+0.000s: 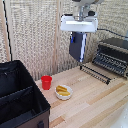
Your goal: Please shift your gripper toward the book. Carefully hold the book with your gripper. Gently transport the book using your gripper to the caddy's front section. Safely let the book go into the caddy's front area.
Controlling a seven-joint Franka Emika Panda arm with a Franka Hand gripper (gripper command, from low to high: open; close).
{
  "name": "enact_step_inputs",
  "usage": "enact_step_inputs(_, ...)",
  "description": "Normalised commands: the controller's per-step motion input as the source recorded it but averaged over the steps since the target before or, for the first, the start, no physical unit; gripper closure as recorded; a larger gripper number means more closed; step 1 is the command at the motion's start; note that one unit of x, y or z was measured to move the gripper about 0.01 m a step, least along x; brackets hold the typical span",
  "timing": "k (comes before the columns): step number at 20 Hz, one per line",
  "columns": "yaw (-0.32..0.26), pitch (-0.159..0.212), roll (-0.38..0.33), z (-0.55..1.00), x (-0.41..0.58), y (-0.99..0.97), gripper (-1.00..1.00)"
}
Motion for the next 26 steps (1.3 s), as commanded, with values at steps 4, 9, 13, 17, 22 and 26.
enact_step_inputs(4,-0.112,0.028,0.009,0.29,-0.016,0.62,1.0)
enact_step_inputs(9,-0.122,0.006,0.001,0.33,-0.001,0.64,1.0)
enact_step_inputs(13,-0.123,0.0,0.0,0.36,0.0,0.69,1.0)
enact_step_inputs(17,-0.109,0.0,-0.006,0.35,-0.015,0.73,1.0)
enact_step_inputs(22,-0.084,0.0,-0.018,0.37,-0.07,0.76,1.0)
enact_step_inputs(26,-0.087,0.0,-0.018,0.37,-0.06,0.76,1.0)
